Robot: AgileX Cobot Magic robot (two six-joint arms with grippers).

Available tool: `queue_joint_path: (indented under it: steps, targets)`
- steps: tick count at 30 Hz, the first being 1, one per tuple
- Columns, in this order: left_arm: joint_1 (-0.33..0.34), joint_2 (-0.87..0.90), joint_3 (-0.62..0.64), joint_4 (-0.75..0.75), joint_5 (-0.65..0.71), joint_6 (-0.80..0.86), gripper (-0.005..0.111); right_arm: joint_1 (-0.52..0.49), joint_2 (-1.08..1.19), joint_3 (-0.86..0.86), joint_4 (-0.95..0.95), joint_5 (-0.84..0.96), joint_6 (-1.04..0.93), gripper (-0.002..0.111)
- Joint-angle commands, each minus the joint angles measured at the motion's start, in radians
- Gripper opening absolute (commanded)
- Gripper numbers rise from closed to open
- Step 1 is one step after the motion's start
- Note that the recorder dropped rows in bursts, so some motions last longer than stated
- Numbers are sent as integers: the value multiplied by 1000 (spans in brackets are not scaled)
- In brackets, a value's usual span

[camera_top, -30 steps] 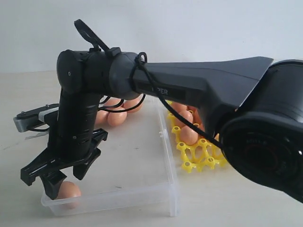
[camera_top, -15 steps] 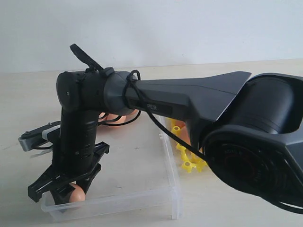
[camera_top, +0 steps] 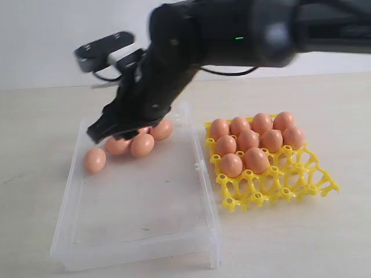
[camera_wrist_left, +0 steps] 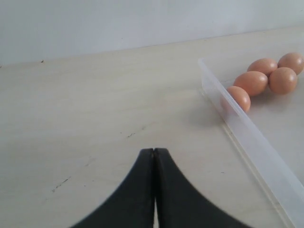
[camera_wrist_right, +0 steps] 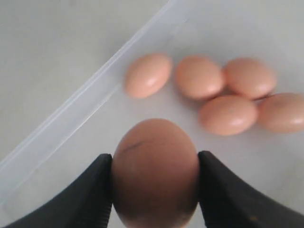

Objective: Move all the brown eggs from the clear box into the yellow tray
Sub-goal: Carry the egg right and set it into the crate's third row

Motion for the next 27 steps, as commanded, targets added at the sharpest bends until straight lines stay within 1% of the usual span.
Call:
queue_joint_path:
  steps: [1, 4, 8, 14, 19, 22, 27]
  targets:
    - [-1, -6, -5, -4, -8, -5, 0, -111, -257, 357, -69, -413, 93, 0]
    - [-1, -6, -5, -4, -8, -5, 0, -207, -381, 575, -69, -611, 93, 0]
    - [-1, -6, -5, -4, -8, -5, 0, -342, -472, 804, -69, -847, 93, 0]
    - [-1, -6, -5, -4, -8, -5, 0, -479, -463, 1025, -69, -1131, 84, 0]
    - [-1, -6, -5, -4, -8, -5, 0, -541, -400, 1108, -80, -1332, 132, 0]
    - [-1, -6, -5, -4, -8, -5, 0, -565, -351, 1108, -166, -1357, 188, 0]
    - [-1, -6, -5, -4, -8, -5, 0, -567, -233, 1108, -180, -1416, 218, 0]
